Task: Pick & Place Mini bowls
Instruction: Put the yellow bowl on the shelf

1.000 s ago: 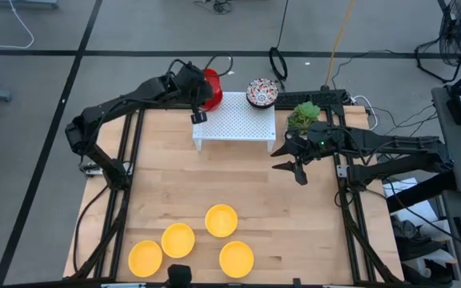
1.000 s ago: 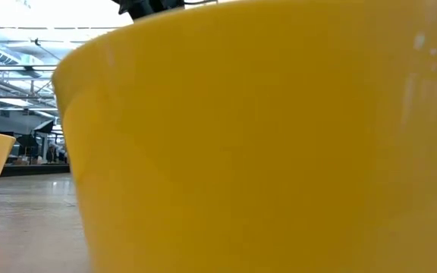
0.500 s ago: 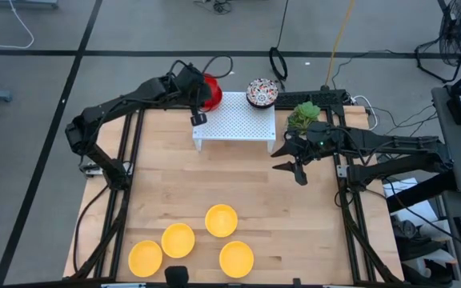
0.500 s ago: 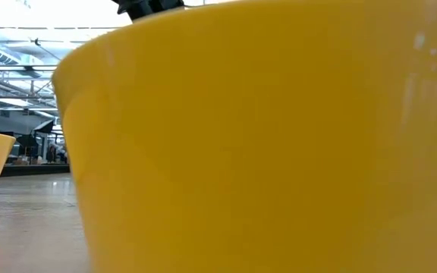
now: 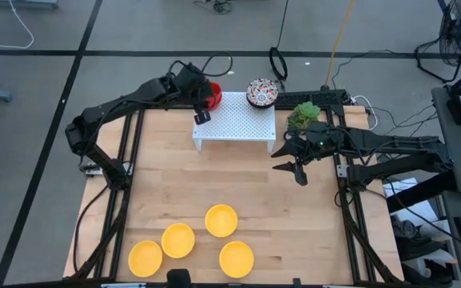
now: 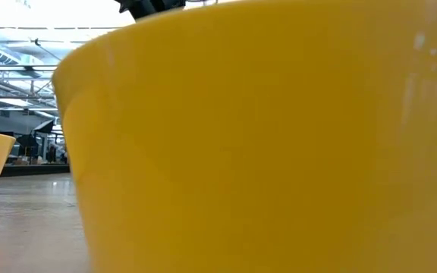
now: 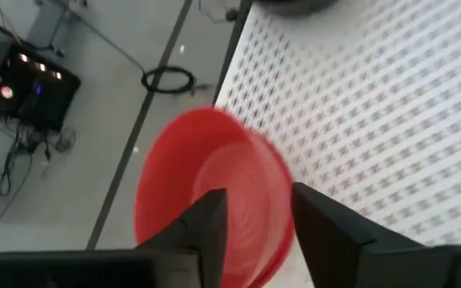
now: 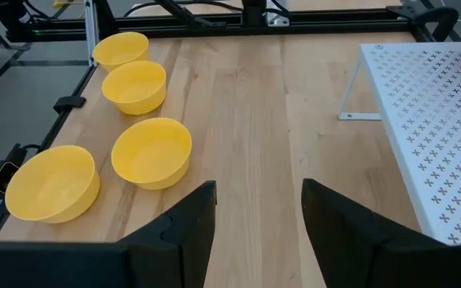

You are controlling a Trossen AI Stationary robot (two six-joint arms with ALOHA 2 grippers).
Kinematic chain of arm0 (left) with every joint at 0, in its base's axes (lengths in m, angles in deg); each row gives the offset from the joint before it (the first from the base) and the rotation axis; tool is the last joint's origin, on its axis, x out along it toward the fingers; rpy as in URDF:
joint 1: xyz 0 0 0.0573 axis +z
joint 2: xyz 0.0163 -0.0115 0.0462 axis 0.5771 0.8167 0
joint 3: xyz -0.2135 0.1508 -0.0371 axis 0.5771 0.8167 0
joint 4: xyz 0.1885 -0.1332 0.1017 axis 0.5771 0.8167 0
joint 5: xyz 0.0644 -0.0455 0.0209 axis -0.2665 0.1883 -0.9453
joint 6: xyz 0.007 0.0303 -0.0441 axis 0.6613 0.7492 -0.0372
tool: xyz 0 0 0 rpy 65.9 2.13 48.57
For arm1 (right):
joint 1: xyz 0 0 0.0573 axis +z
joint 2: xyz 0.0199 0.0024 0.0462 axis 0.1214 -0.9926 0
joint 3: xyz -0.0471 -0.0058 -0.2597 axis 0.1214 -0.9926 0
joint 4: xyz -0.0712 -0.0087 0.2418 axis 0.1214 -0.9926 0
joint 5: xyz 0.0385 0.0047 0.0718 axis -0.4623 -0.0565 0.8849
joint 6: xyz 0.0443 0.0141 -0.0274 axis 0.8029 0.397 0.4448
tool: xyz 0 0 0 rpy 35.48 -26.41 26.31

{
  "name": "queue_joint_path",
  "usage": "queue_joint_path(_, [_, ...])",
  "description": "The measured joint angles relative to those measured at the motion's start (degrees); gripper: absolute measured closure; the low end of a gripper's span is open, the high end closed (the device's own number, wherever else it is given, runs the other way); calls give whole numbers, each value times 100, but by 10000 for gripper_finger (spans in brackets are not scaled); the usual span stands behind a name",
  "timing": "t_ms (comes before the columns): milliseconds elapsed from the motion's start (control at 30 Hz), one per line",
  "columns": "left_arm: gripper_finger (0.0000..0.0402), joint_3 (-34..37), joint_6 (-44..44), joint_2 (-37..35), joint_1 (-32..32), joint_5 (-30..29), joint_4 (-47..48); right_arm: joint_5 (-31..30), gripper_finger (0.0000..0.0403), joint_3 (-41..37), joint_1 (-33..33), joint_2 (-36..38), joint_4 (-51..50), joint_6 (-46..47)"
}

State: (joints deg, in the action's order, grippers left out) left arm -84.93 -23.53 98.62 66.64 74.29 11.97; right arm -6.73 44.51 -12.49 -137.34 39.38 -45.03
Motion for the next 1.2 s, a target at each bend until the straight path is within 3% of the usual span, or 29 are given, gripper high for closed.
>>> queue_joint_path(233, [232,-2,-436,-254,-686,148,150,4,232,0,0,0,-9,268])
queue_joint_path(433, [245,-4,-1678,-248,-1732,983,1576,6,232,0,0,0,-52,322])
queue_joint_path(633, [260,52,-3189,-203,-3015,1047,3013,7,232,0,0,0,-50,322])
queue_joint_path(833, [277,538,-5038,-201,-4212,1043,3089,7,232,-9,0,0,-31,322])
queue_joint_path(1000, [290,1445,-6193,-200,-4949,1168,2732,7,232,-268,0,4,185,311])
queue_joint_path(1200, [293,2412,-7091,-200,-5567,1785,1849,9,232,-621,0,4,358,370])
